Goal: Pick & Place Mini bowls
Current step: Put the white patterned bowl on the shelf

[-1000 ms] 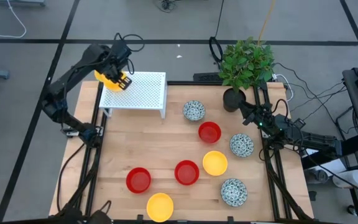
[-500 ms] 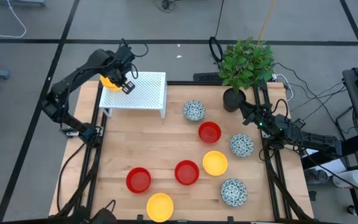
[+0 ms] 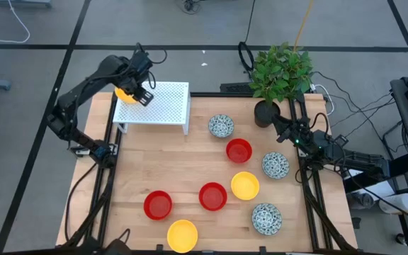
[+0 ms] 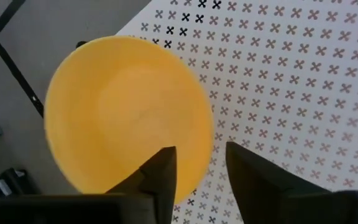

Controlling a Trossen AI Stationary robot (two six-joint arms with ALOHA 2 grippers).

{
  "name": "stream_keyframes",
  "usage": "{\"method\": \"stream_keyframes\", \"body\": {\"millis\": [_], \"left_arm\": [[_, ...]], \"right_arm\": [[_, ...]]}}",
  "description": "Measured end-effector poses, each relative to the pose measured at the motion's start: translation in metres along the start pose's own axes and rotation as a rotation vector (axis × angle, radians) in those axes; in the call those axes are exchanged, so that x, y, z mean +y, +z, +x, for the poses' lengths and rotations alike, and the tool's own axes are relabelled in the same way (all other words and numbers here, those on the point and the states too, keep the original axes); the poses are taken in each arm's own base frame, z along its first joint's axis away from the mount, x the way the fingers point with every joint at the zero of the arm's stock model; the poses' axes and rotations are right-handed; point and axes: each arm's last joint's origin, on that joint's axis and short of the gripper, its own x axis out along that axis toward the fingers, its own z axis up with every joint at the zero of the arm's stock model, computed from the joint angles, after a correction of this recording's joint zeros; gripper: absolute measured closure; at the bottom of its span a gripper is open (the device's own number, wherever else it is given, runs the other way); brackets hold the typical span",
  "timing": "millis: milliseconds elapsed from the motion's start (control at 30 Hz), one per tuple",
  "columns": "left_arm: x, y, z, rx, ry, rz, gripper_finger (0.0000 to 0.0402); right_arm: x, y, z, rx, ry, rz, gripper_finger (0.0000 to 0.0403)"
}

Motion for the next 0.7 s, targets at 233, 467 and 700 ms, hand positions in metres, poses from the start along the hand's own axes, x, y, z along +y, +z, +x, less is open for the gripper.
{"method": "stream_keyframes", "body": {"millis": [233, 467, 700], "left_arm": [[-0.007, 0.004, -0.035, -0.086, -0.119, -0.038, 0.0248], [-0.062, 0.006, -0.057, -0.208, -0.371, 0.057, 0.0265], [-0.136, 0.001, -0.092, -0.542, -0.541, 0.39, 0.0283]], "right_arm": [[0.0, 0.0, 0.0, 0.0, 0.0, 0.0, 0.0238], [0.0, 0.0, 0.0, 0.0, 0.0, 0.0, 0.0238], [0.0, 0.0, 0.0, 0.0, 0.0, 0.0, 0.0238]]}}
